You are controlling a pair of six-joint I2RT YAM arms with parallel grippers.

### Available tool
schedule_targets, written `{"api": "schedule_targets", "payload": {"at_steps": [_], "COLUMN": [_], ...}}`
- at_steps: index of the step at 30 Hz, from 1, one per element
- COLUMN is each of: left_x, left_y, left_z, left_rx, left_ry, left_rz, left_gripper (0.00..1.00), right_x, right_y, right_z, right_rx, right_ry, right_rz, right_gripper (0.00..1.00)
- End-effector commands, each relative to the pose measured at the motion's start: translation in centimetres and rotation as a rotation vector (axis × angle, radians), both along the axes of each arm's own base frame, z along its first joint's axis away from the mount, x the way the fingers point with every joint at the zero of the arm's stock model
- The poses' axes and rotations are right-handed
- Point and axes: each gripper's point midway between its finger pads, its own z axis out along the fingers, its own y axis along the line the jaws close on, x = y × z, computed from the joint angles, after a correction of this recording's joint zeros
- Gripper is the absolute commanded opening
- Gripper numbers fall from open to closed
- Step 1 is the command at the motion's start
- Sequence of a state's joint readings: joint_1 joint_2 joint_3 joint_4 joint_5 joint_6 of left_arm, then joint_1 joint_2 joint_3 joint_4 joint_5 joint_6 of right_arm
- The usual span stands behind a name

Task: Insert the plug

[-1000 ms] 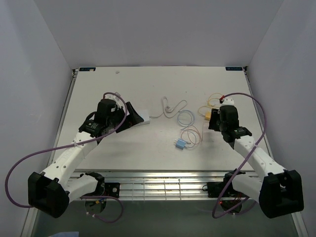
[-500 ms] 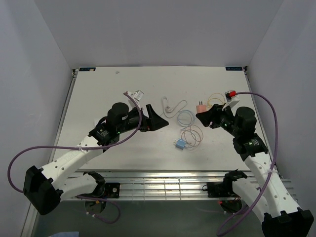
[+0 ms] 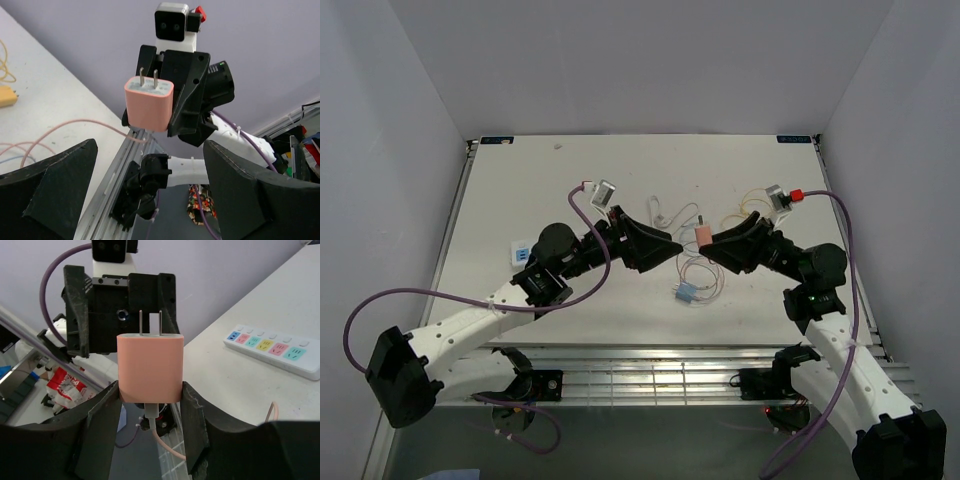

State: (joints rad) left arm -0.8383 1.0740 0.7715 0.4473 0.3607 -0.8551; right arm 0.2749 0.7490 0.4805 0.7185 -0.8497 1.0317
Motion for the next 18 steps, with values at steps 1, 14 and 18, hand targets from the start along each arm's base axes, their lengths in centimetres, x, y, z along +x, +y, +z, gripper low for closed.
{"api": "schedule_targets", "payload": {"at_steps": [1,14,18], "left_x": [0.5,-0.7,-0.7], "left_y": [-0.2,-2.5,-2.4], "left_z": [1.6,1.8,2.0], "left_rx": [-0.077,-0.113,-0.125], "left_ry": [-0.034,-0.09,-0.11], "left_rz": [0.03,-0.014,0.021], "left_gripper": [0.98,0.98,0.98], "right_x": [-2.6,-1.8,-1.8], "right_y": [0.1,0.8,1.1], "right_z": [2.6,1.9,1.5], "right_rx": [0.057,0.037,0.033], "right_ry": [-0.094,-0.072,-0.061], "right_rz": [0.084,0.079,0.091], "right_gripper": [0.32,0.32,0.32]}}
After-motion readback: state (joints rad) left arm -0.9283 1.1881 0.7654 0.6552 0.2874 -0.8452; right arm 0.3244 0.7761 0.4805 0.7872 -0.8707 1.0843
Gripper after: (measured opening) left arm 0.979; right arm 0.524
